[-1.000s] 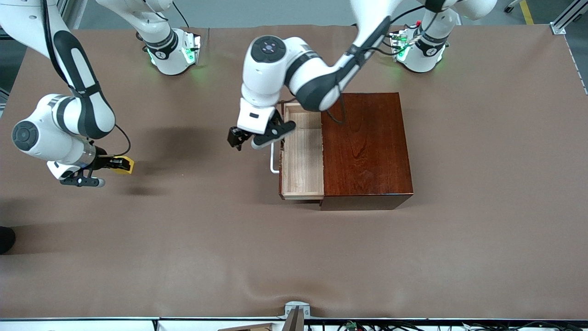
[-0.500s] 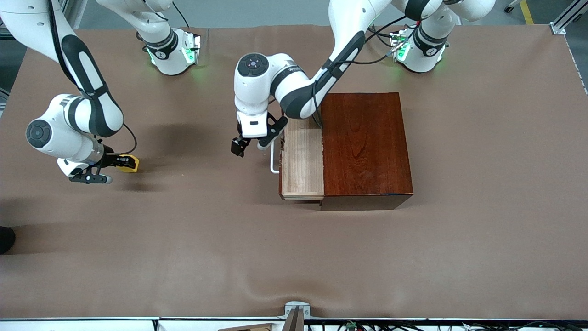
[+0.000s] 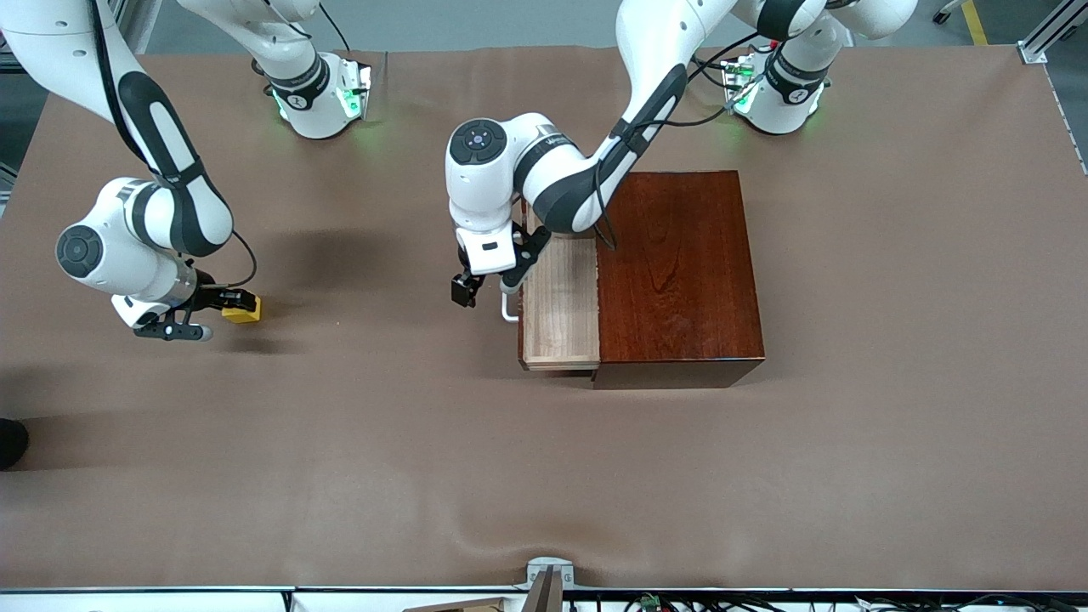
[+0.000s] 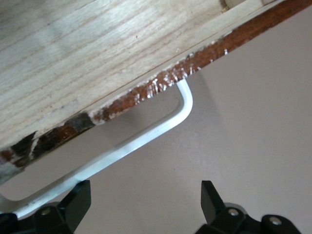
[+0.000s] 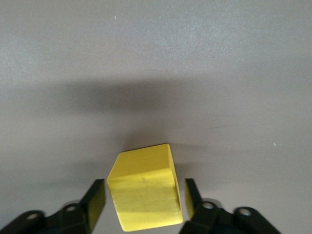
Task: Open drawer, take yellow block, close drawer
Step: 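Move the left gripper to the drawer front while the right gripper holds the cube, then push the drawer shut with the left gripper while the right gripper drops the cube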
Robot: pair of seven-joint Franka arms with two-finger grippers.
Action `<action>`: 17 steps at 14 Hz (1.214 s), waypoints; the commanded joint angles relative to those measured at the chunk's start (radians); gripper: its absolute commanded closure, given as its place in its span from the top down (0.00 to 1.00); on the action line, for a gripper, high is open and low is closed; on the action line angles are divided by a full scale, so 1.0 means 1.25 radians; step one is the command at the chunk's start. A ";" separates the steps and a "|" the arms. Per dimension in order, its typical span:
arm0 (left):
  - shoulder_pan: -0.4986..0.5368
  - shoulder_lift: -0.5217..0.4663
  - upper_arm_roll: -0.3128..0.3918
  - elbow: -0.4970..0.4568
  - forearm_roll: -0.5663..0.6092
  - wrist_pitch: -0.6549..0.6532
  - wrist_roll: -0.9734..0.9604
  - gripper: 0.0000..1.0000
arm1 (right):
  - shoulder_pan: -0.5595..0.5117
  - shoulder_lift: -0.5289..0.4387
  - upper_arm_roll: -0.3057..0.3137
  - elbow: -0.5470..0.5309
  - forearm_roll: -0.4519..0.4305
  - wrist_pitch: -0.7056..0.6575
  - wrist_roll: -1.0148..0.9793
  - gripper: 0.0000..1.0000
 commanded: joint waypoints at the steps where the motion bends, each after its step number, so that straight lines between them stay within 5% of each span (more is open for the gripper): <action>1: 0.010 -0.009 0.009 -0.003 0.016 -0.060 -0.010 1.00 | -0.017 -0.010 0.013 -0.003 -0.012 0.004 -0.006 1.00; 6: 0.068 -0.016 0.015 -0.003 0.017 -0.156 0.000 1.00 | -0.018 -0.041 0.013 0.049 -0.012 -0.072 -0.033 1.00; 10: 0.078 -0.012 0.015 -0.005 0.017 -0.193 -0.002 1.00 | -0.014 -0.038 0.013 0.272 -0.012 -0.389 -0.034 1.00; 17: 0.106 -0.015 0.017 -0.005 0.017 -0.307 -0.002 1.00 | -0.005 -0.043 0.020 0.525 -0.010 -0.557 -0.034 1.00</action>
